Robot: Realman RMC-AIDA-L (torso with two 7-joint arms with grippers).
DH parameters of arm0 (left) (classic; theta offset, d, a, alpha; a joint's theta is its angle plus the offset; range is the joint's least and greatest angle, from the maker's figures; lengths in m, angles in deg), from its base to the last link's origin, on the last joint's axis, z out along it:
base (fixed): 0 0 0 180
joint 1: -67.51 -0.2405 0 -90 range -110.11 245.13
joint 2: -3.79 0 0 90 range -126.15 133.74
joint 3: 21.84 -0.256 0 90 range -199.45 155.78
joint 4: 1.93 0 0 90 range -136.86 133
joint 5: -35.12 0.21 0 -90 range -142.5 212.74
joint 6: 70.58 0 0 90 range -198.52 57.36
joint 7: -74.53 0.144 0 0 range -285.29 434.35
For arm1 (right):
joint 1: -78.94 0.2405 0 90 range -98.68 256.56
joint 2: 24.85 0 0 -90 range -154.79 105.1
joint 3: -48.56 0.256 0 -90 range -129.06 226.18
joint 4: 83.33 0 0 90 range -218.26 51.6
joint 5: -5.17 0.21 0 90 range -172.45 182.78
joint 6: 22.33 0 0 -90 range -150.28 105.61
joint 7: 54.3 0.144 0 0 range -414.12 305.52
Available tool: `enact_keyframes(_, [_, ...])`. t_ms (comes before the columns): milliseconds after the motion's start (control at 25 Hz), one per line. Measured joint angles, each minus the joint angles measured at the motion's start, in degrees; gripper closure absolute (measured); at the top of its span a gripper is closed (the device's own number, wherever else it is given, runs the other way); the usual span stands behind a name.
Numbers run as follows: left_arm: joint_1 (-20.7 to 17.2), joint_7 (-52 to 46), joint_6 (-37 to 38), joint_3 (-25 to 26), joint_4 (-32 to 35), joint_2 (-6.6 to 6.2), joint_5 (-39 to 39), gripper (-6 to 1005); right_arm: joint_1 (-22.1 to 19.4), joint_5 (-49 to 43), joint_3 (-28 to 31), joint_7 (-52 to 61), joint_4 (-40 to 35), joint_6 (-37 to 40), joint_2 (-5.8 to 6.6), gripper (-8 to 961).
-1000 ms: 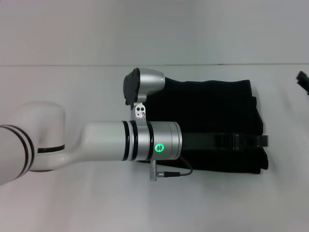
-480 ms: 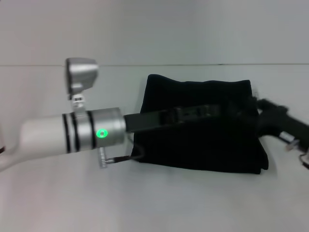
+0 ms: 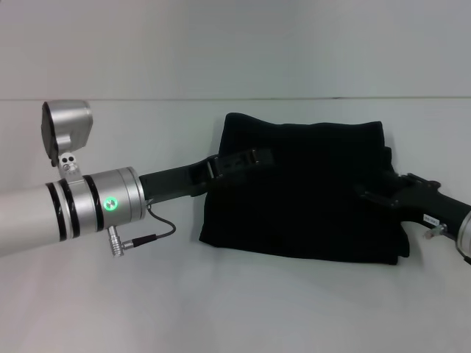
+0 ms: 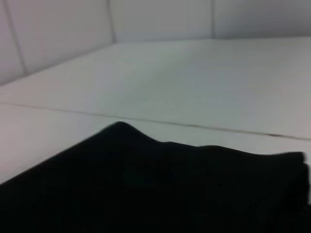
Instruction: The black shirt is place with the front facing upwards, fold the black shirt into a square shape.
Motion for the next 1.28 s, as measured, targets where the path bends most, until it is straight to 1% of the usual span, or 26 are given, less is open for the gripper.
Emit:
enact_keyframes(280, [0.28, -0.12, -0.32, -0.11, -0.07, -0.24, 0.09, 64, -0.73, 0.24, 3.99, 2.55, -0.71, -0.91, 0.34, 209])
enact_keyframes(400, [0.14, -3.04, -1.23, -0.39, -0.04, -0.83, 0.38, 65, -1.48, 0.24, 5.81, 5.28, -1.44, 0.56, 0.76, 209])
enact_keyframes(520, [0.17, -10.53, -5.09, -2.24, -0.15, -2.41, 1.14, 65, -4.0, -0.05, 6.52, 7.81, -3.51, 8.95, 1.71, 209])
enact_keyframes(640, [0.57, -16.66, -9.76, -4.63, -0.39, -4.04, 2.2, 65, -6.67, -2.21, 5.48, 7.22, -4.83, 20.42, 3.22, 209])
enact_keyframes(720, [0.81, -17.88, -11.81, -5.3, -0.49, -4.53, 2.28, 65, -7.86, -5.48, 4.88, 6.6, -5.27, 26.58, 4.12, 209])
enact_keyframes(840, [1.39, -17.94, -14.66, -5.68, -0.6, -4.32, 2.3, 64, -8.6, -11.13, 4.79, 5.19, -5.56, 30.93, 4.37, 209])
enact_keyframes(920, [1.93, -17.83, -17.0, -6.51, -0.74, -3.79, 2.31, 64, -8.82, -14.02, 4.78, 3.48, -5.65, 31.16, 3.94, 209])
enact_keyframes(1000, [2.56, -17.65, -19.86, -7.91, -0.85, -3.17, 2.32, 64, -8.97, -15.82, 4.76, 1.49, -5.74, 30.47, 3.13, 209])
enact_keyframes(1080, [3.07, -17.64, -22.14, -9.47, -0.91, -2.59, 2.32, 64, -9.06, -16.86, 4.77, 0.07, -5.85, 29.79, 2.58, 209])
enact_keyframes(1160, [3.52, -17.64, -23.84, -10.89, -0.95, -2.02, 2.32, 64, -9.09, -17.29, 4.79, -0.57, -5.92, 29.38, 2.37, 209])
enact_keyframes(1280, [3.92, -17.65, -24.62, -11.8, -0.95, -1.6, 2.32, 64, -9.14, -17.36, 4.74, -0.62, -5.92, 29.43, 2.34, 209])
